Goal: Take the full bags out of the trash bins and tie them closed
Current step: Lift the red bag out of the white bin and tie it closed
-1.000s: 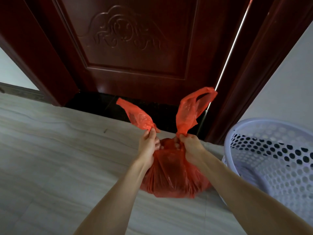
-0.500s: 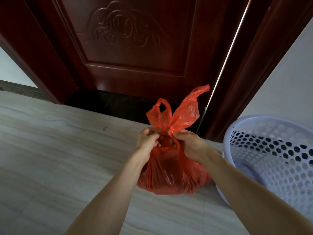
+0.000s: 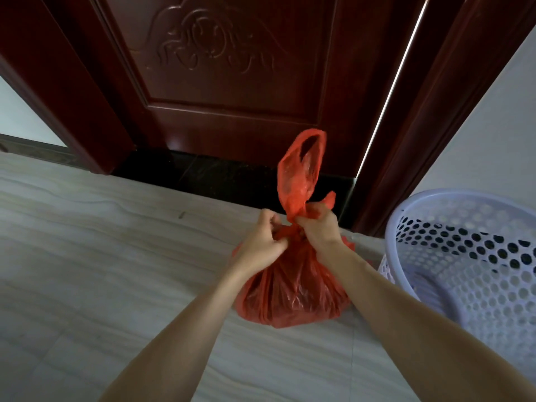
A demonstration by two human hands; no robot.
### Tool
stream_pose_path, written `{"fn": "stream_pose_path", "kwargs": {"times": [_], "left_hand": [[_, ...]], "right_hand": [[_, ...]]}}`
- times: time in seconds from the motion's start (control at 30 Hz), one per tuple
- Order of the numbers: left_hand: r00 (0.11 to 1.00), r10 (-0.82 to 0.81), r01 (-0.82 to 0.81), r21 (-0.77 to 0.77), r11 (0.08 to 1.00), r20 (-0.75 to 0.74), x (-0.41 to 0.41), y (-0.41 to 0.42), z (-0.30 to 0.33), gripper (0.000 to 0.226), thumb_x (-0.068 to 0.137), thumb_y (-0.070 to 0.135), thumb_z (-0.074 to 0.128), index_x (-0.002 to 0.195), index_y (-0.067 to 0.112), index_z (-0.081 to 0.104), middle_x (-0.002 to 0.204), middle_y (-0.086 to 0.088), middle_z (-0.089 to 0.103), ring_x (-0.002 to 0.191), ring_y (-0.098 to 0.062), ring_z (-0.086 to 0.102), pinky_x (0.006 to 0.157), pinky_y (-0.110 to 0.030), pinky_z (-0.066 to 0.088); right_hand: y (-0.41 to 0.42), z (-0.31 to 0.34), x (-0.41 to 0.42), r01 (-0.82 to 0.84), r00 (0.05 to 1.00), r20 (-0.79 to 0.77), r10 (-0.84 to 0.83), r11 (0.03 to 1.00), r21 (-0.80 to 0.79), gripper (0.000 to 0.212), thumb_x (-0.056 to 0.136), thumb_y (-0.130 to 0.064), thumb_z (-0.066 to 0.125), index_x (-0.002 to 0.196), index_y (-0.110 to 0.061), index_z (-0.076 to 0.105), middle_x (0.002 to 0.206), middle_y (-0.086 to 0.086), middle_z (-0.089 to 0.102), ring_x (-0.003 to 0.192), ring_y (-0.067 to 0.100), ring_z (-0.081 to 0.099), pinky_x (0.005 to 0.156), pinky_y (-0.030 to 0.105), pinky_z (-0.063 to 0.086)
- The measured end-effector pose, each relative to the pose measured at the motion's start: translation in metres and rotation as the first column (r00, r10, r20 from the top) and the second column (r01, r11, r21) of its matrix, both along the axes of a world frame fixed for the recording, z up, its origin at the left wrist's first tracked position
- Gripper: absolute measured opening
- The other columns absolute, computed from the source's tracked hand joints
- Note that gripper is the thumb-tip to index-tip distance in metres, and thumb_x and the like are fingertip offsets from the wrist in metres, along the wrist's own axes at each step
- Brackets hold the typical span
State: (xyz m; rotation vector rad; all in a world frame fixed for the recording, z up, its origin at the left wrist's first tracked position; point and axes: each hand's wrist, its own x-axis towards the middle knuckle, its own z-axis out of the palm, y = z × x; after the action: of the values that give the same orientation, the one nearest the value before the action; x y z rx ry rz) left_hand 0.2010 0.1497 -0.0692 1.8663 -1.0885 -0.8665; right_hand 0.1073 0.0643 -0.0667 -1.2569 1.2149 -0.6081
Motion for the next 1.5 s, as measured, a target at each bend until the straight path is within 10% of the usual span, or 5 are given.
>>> {"fn": "stream_pose_path", "kwargs": {"times": [0.23,0.6,1.03,1.33,1.5], "left_hand": [[0.874,-0.051,0.16,-0.188,0.969,0.484,-0.01,0.013,-0.006,0.028,0.078,0.001,0.051,0.081,0.021,0.032,0.068,0.007,0.04,0.063,-0.025,0.047,0.06,-0.041,0.041],[0.936,0.204,-0.106,-0.324,0.94,0.287,-0.007,0.007,-0.015,0.024,0.082,0.002,0.044,0.083,0.023,0.034,0.087,-0.01,0.062,0.08,-0.028,0.06,0.069,-0.048,0.048],[0.869,-0.115,0.16,-0.053,0.986,0.482,0.008,0.008,-0.008,0.042,0.079,0.022,0.066,0.11,0.015,0.038,0.111,0.002,0.04,0.095,-0.032,0.059,0.076,-0.045,0.049],[0.998,0.053,-0.061,-0.334,0.941,-0.033,-0.002,0.011,-0.002,0.024,0.087,0.026,0.05,0.106,0.042,0.052,0.118,0.0,0.052,0.1,0.014,0.05,0.087,-0.001,0.034],[0.688,0.236,-0.48,-0.186,0.857,-0.686,-0.006,-0.006,0.004,0.021,0.089,0.01,0.042,0.079,0.005,0.06,0.076,-0.009,0.061,0.07,-0.017,0.059,0.072,-0.025,0.049]], "right_hand": [[0.01,-0.003,-0.008,-0.269,0.918,-0.377,0.122,0.891,-0.366,0.021,0.085,-0.004,0.045,0.099,-0.015,0.057,0.089,0.006,0.065,0.08,0.019,0.059,0.065,0.027,0.046],[0.011,0.008,-0.016,-0.629,0.744,-0.473,0.473,0.735,-0.254,0.031,0.089,-0.008,0.041,0.061,-0.013,0.054,0.062,0.003,0.054,0.062,0.017,0.053,0.06,0.029,0.043],[0.005,0.018,-0.023,-0.354,0.934,0.175,0.311,0.867,0.349,0.029,0.078,-0.001,0.031,0.056,-0.008,0.049,0.052,0.004,0.048,0.053,0.015,0.046,0.057,0.026,0.041],[0.004,0.01,-0.018,-0.179,0.974,0.194,0.12,0.927,0.329,0.022,0.087,-0.007,0.044,0.084,0.004,0.063,0.079,0.019,0.058,0.074,0.03,0.057,0.074,0.038,0.047],[0.008,0.007,-0.01,-0.169,0.956,0.277,0.102,0.958,0.232,0.036,0.079,0.01,0.034,0.052,-0.004,0.052,0.044,0.005,0.049,0.05,0.019,0.047,0.047,0.021,0.04]]}}
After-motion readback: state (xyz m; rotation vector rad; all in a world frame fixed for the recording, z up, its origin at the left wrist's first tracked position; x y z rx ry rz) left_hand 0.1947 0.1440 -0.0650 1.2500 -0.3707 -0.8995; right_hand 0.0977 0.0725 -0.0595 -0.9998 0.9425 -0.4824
